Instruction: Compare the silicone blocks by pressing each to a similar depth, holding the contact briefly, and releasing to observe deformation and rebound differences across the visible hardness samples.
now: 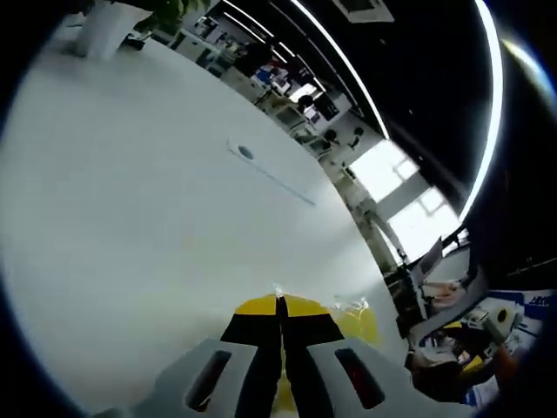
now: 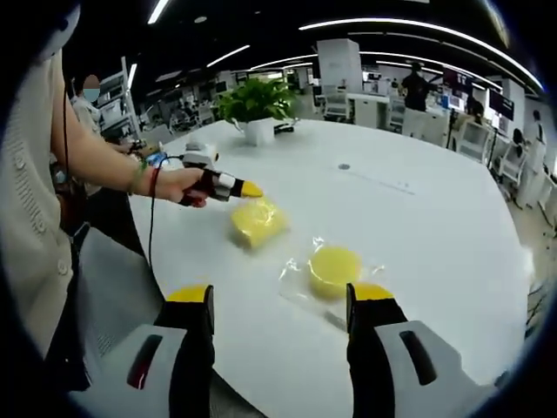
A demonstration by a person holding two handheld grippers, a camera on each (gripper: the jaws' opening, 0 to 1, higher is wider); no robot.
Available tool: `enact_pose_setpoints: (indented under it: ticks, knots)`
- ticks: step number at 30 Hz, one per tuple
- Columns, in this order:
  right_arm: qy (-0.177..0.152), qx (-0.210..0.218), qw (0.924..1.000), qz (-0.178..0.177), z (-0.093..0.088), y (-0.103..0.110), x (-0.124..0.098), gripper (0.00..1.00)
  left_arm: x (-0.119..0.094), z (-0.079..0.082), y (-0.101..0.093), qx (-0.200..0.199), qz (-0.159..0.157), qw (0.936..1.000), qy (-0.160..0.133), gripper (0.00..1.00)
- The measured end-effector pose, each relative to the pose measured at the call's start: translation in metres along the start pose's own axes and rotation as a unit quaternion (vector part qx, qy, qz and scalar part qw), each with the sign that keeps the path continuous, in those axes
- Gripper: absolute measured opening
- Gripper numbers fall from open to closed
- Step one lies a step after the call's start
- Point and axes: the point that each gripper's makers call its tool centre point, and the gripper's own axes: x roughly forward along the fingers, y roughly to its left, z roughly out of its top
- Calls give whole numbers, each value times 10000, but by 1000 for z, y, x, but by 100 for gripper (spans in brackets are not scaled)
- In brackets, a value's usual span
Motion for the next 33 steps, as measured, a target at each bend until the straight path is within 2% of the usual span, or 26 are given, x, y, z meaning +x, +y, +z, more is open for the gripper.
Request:
enact_pose_setpoints:
  ticks: [2, 5, 15, 19, 22, 24, 33]
  knots:
    - [-52, 0, 10000, 36, 2, 1, 1, 56, 0, 2, 6, -373, 74, 9991, -165, 0]
    - [-74, 8, 10000, 48, 5, 1, 2, 55, 1, 1, 12, -234, 170, 9995, -155, 0]
    - [-17, 16, 10000, 73, 2, 0, 3, 54, 4, -1, 24, -202, 302, 9993, -90, 0]
    - [-53, 36, 10000, 64, 1, 0, 4, 54, 4, -1, 26, -107, 333, 9993, -131, 0]
    - [-66, 58, 9999, 79, 1, 0, 5, 54, 3, -2, 24, 20, 243, 9996, -122, 0]
    - [-72, 52, 9999, 83, 0, 1, 6, 54, 2, -1, 25, 278, 256, 9992, -136, 3]
    - [-88, 26, 9999, 96, 0, 4, 7, 53, -2, -1, 30, 502, 404, 9979, -108, 14]
